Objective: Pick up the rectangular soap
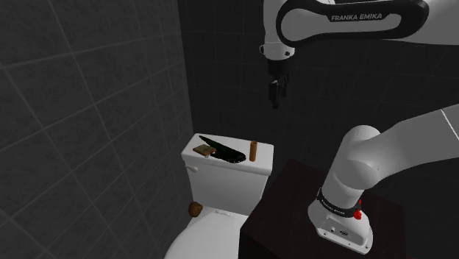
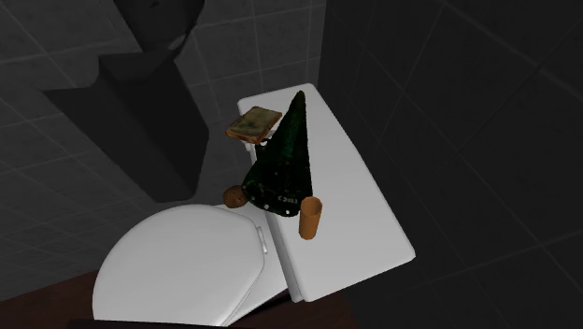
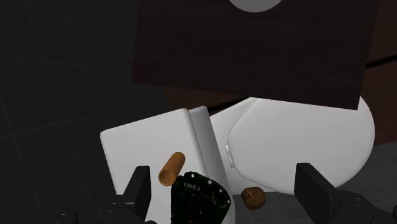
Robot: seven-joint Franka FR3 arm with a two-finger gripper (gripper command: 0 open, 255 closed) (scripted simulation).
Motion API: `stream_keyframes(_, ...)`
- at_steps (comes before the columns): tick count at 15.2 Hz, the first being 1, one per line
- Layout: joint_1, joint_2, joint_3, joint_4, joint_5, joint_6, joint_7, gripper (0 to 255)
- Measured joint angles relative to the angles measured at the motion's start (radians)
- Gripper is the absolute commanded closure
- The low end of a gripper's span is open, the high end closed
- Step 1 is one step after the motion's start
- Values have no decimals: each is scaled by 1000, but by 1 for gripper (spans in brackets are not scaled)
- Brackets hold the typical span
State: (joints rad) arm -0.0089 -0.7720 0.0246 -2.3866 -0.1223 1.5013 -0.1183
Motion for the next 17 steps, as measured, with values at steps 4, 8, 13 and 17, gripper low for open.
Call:
stream_keyframes(4, 14, 10, 31, -57, -32, 99, 6, 0)
stream_keyframes(8, 34, 29, 92, -176, -100, 298, 37, 0)
stream_keyframes(13, 24, 128, 180, -283, -229, 572, 119, 0)
stream_keyframes(17, -32, 241, 269, -326, -396, 771, 234, 0)
